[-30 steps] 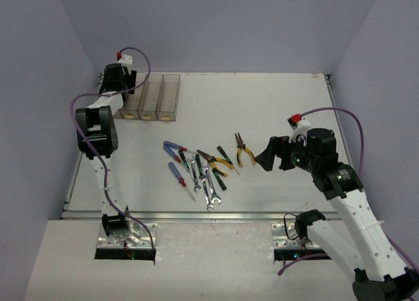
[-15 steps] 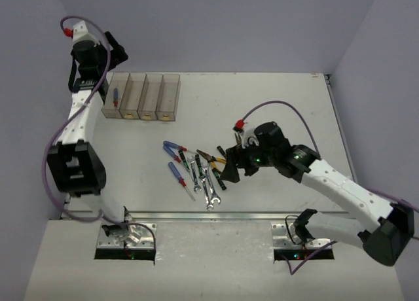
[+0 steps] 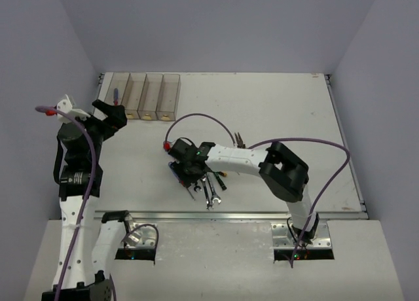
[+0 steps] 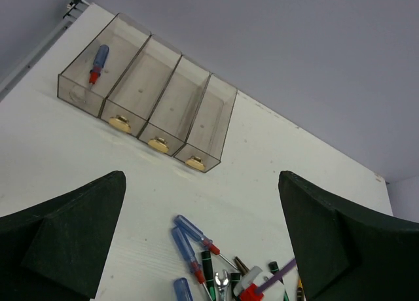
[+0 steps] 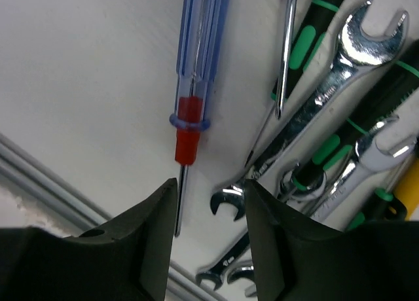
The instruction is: Sort the tools into containers
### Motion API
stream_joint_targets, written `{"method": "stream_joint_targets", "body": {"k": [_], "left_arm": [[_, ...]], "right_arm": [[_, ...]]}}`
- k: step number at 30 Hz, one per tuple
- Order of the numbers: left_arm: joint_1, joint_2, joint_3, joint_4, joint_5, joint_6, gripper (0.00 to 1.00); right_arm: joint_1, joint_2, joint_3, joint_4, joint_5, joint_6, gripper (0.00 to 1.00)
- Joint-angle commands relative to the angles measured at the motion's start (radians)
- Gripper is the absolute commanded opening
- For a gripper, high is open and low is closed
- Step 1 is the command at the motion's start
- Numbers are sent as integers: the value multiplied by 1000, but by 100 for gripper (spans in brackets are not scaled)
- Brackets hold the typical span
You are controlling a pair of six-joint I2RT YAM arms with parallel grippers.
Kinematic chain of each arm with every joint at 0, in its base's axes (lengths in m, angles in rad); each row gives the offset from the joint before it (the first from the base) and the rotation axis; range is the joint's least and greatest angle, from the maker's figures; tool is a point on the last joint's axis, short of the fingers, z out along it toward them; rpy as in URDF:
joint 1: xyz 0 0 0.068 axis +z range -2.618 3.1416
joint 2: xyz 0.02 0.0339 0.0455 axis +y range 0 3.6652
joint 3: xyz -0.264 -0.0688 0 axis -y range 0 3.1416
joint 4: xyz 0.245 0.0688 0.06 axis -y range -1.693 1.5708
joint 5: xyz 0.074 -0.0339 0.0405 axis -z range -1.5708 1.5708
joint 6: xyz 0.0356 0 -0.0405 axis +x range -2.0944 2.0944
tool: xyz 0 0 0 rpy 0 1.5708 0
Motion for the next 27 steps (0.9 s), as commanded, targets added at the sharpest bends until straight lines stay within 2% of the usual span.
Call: {"method": "stream_joint_targets", "body": {"k": [1,7,10,14,18,21,25,27], "left_arm": [[-38,-82,-12,-89,-96,49,100],[-38,-67,-67,-74,-29,63,100],[-38,-84,-103,-52,-20,65,100],[-39,-86,-127,-47,-20,72,100],[-38,-97,-154,-42,13,62,100],[-38,-99,-187,-27,56,37,100],[-38,-100,-294,46,216,-59,100],[-38,-98,-322,57,243,-101,100]], "right_arm": [[15,78,130,-63,52,22,46],[24,168,184,-89,63,34,45],[32,197,196,-86,61,37,40],[39,220,203,-70,52,45,40],[43,228,203,-60,59,53,26],[45,228,195,-48,70,54,19],[44,206,168,-10,61,45,0],[43,180,145,6,57,42,0]]}}
